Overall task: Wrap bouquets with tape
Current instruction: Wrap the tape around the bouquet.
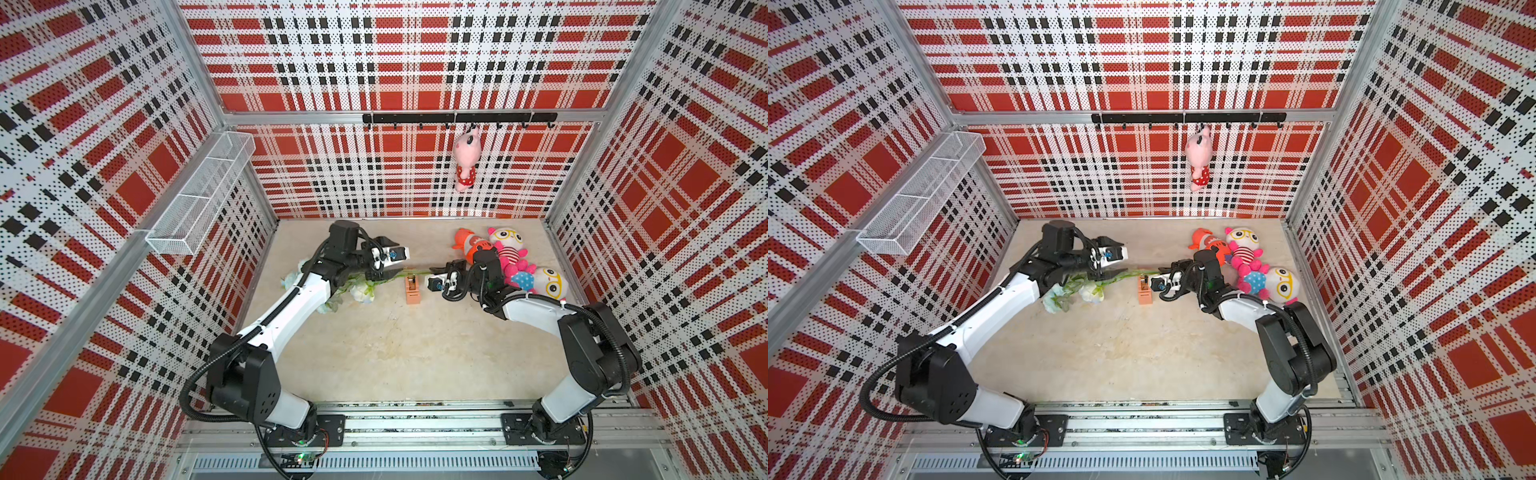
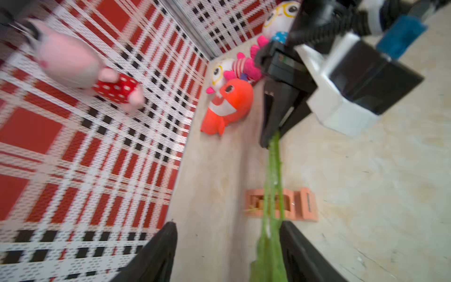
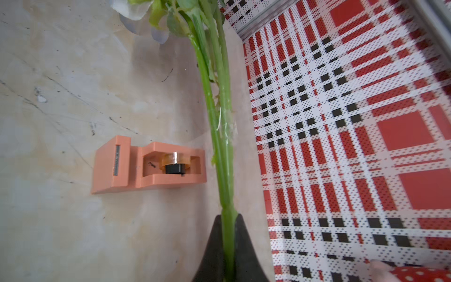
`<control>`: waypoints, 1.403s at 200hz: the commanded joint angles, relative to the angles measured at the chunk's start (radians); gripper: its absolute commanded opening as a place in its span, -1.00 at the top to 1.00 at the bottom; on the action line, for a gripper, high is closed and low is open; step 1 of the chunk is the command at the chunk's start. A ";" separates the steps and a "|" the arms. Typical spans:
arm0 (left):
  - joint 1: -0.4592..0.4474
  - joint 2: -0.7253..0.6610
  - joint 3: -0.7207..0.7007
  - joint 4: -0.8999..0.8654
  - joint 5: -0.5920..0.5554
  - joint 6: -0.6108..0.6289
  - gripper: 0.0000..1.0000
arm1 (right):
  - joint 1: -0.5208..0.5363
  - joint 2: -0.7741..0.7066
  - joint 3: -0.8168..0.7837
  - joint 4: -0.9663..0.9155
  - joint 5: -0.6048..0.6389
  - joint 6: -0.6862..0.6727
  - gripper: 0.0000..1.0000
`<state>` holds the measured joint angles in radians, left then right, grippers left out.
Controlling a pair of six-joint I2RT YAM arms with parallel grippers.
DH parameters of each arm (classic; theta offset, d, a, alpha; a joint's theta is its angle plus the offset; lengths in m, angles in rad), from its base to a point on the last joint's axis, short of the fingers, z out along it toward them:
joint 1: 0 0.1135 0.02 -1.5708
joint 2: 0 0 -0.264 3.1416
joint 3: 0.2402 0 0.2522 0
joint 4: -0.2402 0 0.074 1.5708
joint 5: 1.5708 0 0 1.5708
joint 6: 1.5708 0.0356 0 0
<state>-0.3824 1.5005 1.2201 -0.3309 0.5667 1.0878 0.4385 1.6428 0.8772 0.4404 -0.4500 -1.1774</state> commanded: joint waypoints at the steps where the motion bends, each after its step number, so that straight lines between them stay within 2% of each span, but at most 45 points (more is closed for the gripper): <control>1: -0.026 0.038 -0.003 -0.162 -0.031 0.086 -0.41 | 0.016 -0.007 -0.018 0.248 0.010 -0.095 1.00; 29: -0.021 0.077 0.006 -0.160 -0.076 0.062 -0.39 | 0.030 0.018 -0.067 0.406 0.046 -0.125 1.00; 79: -0.010 0.112 0.035 -0.116 -0.143 0.029 -0.16 | 0.051 0.031 -0.090 0.431 0.099 -0.194 1.00; 105: -0.004 0.128 0.046 -0.107 -0.149 0.022 -0.11 | 0.067 0.029 -0.085 0.395 0.121 -0.230 1.00; 124: -0.007 0.139 0.045 -0.084 -0.167 0.013 0.04 | 0.068 0.022 -0.091 0.395 0.103 -0.235 1.00; 159: -0.009 0.136 0.050 -0.059 -0.177 0.012 0.43 | 0.073 0.020 -0.090 0.348 0.128 -0.263 1.00; 180: -0.012 0.126 0.049 -0.030 -0.173 0.004 0.61 | 0.073 0.007 -0.083 0.264 0.131 -0.241 1.00; 215: -0.027 0.118 0.056 -0.002 -0.195 0.001 1.00 | 0.072 -0.024 -0.090 0.183 0.112 -0.137 0.34; 237: -0.051 0.098 0.014 0.056 -0.269 0.001 1.00 | 0.061 -0.060 -0.044 -0.020 0.067 -0.057 -0.23; 248: -0.065 0.083 -0.019 0.098 -0.311 0.002 1.00 | 0.041 -0.085 -0.009 -0.145 -0.024 0.026 -0.45; 265: -0.082 0.061 -0.064 0.158 -0.359 0.009 1.00 | 0.020 -0.146 -0.012 -0.240 -0.114 0.164 -0.83; 273: -0.093 0.049 -0.082 0.181 -0.391 0.012 1.00 | 0.001 -0.183 -0.017 -0.250 -0.138 0.309 -0.98; 280: -0.101 0.035 -0.100 0.209 -0.418 0.021 1.00 | -0.037 -0.213 0.013 -0.330 -0.177 0.451 -1.00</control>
<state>-0.4557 1.6032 1.1660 -0.2493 0.2459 1.0710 0.4664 1.5398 0.8467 0.3473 -0.4603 -1.1057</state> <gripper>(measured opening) 0.111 0.970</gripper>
